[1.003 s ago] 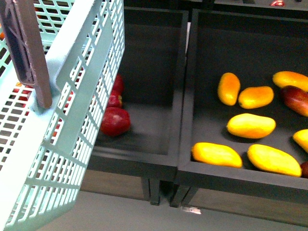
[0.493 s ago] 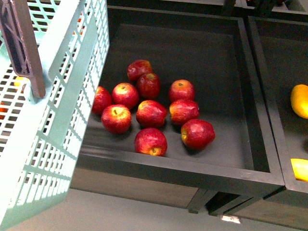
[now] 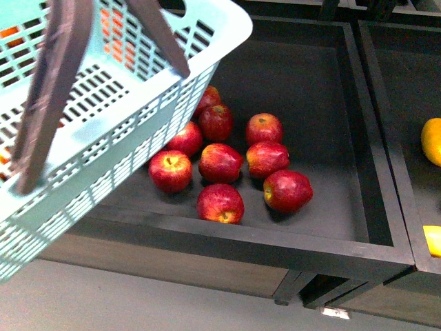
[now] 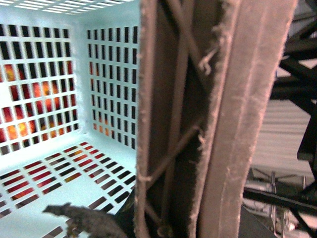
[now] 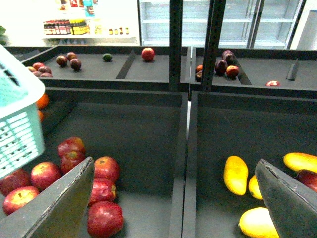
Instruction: Pick mango and avocado into basket
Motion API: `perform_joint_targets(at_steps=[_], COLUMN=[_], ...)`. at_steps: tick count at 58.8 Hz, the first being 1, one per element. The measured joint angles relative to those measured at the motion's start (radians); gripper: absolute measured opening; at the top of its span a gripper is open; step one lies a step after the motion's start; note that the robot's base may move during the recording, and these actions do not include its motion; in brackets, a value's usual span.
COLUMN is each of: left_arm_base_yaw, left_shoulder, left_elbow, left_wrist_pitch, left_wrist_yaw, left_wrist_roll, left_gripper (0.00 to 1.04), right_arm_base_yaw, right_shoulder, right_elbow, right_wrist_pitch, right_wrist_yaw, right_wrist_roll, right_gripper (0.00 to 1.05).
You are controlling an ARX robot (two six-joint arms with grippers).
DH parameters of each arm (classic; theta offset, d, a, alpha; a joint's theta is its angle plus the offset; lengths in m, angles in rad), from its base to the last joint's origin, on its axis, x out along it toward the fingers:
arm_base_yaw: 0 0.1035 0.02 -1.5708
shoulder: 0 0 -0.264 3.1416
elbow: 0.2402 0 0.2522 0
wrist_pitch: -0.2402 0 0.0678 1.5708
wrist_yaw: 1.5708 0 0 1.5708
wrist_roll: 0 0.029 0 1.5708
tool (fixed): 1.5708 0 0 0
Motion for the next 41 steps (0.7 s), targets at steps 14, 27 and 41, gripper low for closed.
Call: perform_joint_targets(at_steps=[14,27,41], left_arm_base_yaw=[-0.145,-0.24,-0.284], left_shoulder=[0.148,0.2,0.2], left_elbow=[0.195,0.263,0.28], left_wrist_pitch=[-0.048,-0.072,-0.066], left_wrist_yaw=[0.071,0.103,0.115], left_wrist_roll=[0.049,0.075,0.092], left_gripper=[0.16,0.16,0.16], right_arm_base_yaw=[0.0,0.0,0.0], right_shoulder=[0.0,0.0,0.0], right_elbow=[0.0,0.0,0.0], right_wrist_pitch=[0.0,0.0,0.0], right_wrist_yaw=[0.0,0.0,0.0], right_wrist_roll=[0.0,0.0,0.0], right_gripper=[0.96,0.96,0.96])
